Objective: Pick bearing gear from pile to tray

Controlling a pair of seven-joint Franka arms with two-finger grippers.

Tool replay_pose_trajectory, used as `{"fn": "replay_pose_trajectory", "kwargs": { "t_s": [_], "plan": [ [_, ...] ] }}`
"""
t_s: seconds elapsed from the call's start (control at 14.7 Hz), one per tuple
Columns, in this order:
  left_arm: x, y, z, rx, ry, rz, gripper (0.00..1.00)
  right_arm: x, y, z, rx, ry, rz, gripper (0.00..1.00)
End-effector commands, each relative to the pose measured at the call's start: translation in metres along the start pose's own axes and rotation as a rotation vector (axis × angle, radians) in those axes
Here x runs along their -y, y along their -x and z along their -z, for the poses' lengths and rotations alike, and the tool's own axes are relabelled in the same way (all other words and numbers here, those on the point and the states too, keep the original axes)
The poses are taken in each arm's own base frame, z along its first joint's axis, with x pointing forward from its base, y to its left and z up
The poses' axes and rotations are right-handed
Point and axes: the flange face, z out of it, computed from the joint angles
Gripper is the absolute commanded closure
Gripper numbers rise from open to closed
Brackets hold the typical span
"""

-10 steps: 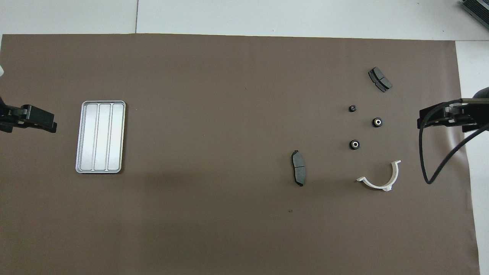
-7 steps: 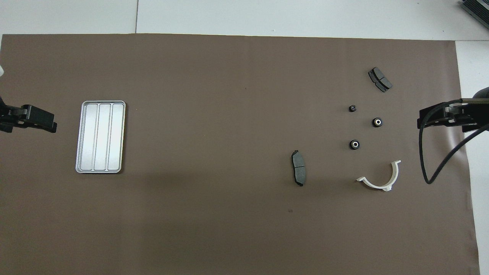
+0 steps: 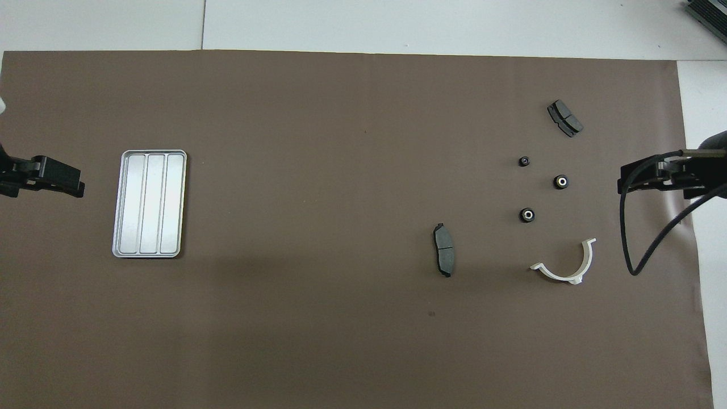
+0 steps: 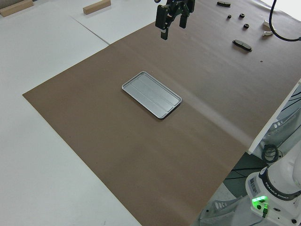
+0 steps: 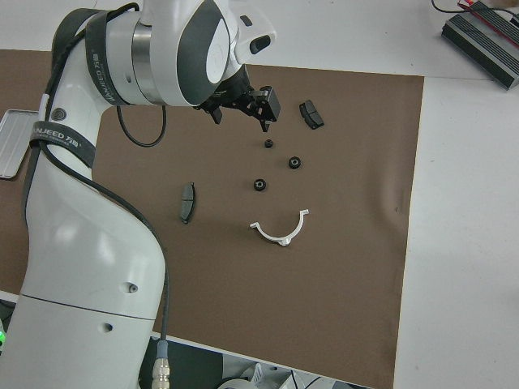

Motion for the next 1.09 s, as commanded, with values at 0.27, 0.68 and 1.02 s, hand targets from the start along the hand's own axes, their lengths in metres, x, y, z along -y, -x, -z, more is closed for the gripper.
{"fn": "replay_pose_trajectory", "kwargs": {
  "t_s": [0.27, 0.68, 1.02],
  "plan": [
    [0.003, 0.008, 0.000, -0.002, -0.021, 0.002, 0.00, -0.020, -0.039, -0.102, -0.033, -0.017, 0.011, 0.00],
    [0.003, 0.008, 0.000, -0.002, -0.021, 0.002, 0.00, -0.007, -0.107, -0.213, -0.133, -0.002, 0.126, 0.00],
    [0.003, 0.008, 0.000, -0.002, -0.021, 0.002, 0.00, -0.014, -0.093, -0.261, -0.133, 0.007, 0.253, 0.00]
  ]
}}
